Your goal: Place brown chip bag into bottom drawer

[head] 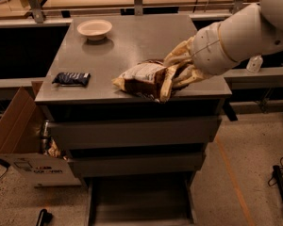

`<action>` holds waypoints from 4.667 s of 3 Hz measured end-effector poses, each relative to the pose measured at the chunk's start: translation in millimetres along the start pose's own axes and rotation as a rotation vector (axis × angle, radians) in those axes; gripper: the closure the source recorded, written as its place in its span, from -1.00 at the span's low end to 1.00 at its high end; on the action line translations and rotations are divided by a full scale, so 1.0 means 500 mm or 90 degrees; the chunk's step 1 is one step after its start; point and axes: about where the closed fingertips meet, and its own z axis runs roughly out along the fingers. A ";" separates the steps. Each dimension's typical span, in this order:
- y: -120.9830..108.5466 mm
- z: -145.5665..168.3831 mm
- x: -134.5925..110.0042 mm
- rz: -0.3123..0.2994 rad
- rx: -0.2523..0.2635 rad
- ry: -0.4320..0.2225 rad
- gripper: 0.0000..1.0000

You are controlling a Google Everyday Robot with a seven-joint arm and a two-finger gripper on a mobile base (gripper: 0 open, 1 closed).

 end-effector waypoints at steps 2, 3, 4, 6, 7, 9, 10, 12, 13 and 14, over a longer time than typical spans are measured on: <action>0.031 -0.276 -0.059 -0.085 0.086 -0.091 1.00; 0.073 -0.330 -0.049 -0.093 0.067 -0.154 1.00; 0.105 -0.172 -0.044 0.040 -0.037 -0.289 1.00; 0.134 -0.042 -0.058 0.128 -0.113 -0.322 1.00; 0.187 0.013 -0.015 0.188 -0.051 -0.385 1.00; 0.449 0.185 0.123 0.283 0.079 -0.411 1.00; 0.460 0.197 0.129 0.276 0.086 -0.414 1.00; 0.559 0.359 0.255 0.335 0.075 -0.366 1.00; 0.659 0.449 0.355 0.359 0.093 -0.335 1.00; 0.699 0.515 0.396 0.372 0.092 -0.333 1.00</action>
Offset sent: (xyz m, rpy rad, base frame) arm -0.1579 -0.1256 0.1574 0.2535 -0.2340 0.2985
